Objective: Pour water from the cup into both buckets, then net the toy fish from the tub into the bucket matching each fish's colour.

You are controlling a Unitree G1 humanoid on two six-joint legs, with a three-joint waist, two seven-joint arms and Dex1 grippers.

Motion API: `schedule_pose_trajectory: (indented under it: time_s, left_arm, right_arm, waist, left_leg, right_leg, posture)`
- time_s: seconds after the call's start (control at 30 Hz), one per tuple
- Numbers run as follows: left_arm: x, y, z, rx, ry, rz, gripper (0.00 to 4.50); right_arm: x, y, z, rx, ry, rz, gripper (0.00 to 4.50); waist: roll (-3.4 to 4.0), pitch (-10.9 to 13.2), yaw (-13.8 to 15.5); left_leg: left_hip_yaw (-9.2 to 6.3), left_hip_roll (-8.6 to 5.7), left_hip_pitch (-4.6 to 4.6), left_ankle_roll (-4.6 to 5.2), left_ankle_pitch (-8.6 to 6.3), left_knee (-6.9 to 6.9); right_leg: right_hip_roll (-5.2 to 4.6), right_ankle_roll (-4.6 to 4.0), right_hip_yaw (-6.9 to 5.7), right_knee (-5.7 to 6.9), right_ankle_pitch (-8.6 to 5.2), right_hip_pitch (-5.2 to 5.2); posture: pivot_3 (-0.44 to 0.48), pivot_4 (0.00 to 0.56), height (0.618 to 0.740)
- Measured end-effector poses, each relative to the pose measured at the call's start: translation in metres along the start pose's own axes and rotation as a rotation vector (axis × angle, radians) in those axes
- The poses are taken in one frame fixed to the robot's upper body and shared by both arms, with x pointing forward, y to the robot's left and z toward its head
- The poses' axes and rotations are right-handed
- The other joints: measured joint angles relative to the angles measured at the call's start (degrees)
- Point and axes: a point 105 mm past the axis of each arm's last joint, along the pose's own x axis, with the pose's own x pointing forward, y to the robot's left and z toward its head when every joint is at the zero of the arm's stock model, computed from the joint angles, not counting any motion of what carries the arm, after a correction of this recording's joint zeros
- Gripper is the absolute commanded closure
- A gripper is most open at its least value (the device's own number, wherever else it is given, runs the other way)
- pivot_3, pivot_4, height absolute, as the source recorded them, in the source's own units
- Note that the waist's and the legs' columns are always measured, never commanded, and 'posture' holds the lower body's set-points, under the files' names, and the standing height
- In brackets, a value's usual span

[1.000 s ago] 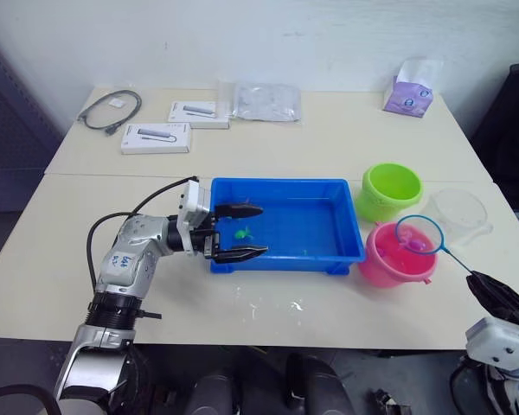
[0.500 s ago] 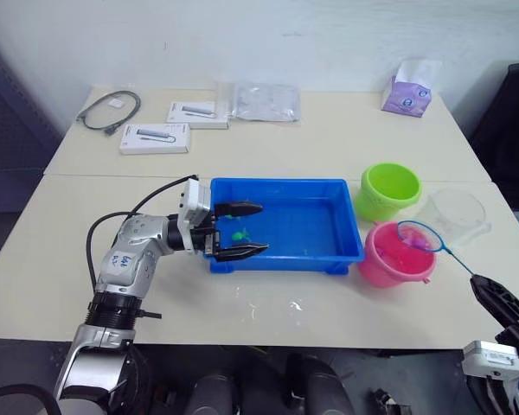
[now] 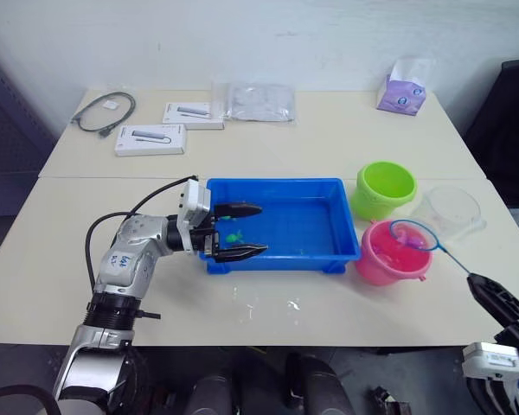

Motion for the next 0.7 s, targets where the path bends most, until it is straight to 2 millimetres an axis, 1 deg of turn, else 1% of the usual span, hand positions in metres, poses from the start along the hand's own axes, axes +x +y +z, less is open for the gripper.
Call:
schedule_pose_trajectory:
  time_s: [0.2,0.3,0.37,0.43,0.47,0.63,0.7]
  left_arm:
    - [-0.002,-0.002,-0.003,-0.001,0.002,0.002,0.01]
    - [-0.004,-0.003,-0.006,-0.009,0.007,0.000,0.01]
    - [-0.004,-0.003,-0.006,-0.009,0.007,0.001,0.01]
    - [-0.005,-0.003,-0.005,-0.002,0.005,0.002,0.01]
    - [-0.005,-0.003,-0.005,0.000,0.004,0.002,0.01]
    - [-0.005,-0.002,-0.004,0.010,0.000,0.007,0.01]
    - [-0.006,-0.002,-0.003,0.012,-0.001,0.011,0.01]
  right_arm:
    - [0.002,-0.001,0.006,0.007,-0.024,-0.010,4.50]
    - [0.003,0.003,0.017,0.030,-0.074,0.013,4.50]
    - [0.003,0.002,0.012,0.023,-0.049,0.005,4.50]
    - [0.002,-0.005,-0.005,-0.004,0.026,-0.021,4.50]
    - [0.002,-0.006,-0.007,-0.005,0.038,-0.025,4.50]
    - [0.005,-0.007,0.008,0.006,-0.019,-0.034,4.50]
    - [0.006,-0.001,0.021,0.042,-0.059,-0.015,4.50]
  waist:
    - [0.00,0.00,0.03]
    - [0.00,0.00,0.02]
    - [0.00,0.00,0.02]
    - [0.00,0.00,0.06]
    - [0.00,0.00,0.05]
    - [0.00,0.00,0.01]
    - [0.00,0.00,0.01]
  left_leg:
    - [0.00,0.00,0.01,-0.01,0.01,0.00]
    - [0.00,0.00,0.01,-0.01,0.01,0.00]
    - [0.01,-0.01,0.01,-0.01,0.01,0.01]
    - [0.01,-0.02,0.01,0.00,0.01,0.02]
    - [0.01,-0.02,0.02,0.00,0.01,0.01]
    - [0.00,0.02,0.04,-0.05,0.03,0.01]
    - [0.00,0.02,0.04,-0.05,0.03,0.01]
  right_leg:
    - [-0.02,-0.01,0.00,0.03,-0.01,0.00]
    - [-0.02,-0.01,0.01,0.04,-0.01,0.00]
    - [-0.02,-0.01,0.02,0.06,-0.01,0.00]
    - [-0.05,-0.01,0.02,0.07,-0.01,0.00]
    - [-0.08,-0.02,0.02,0.08,-0.01,0.00]
    - [-0.09,-0.06,0.02,0.14,-0.04,-0.01]
    - [-0.08,-0.06,0.02,0.15,-0.04,-0.01]
  posture:
    - [0.000,0.150,0.740]
    - [0.000,0.150,0.740]
    - [0.000,0.150,0.740]
    - [0.000,0.150,0.740]
    - [0.000,0.150,0.740]
    - [0.000,0.150,0.740]
    - [0.000,0.150,0.740]
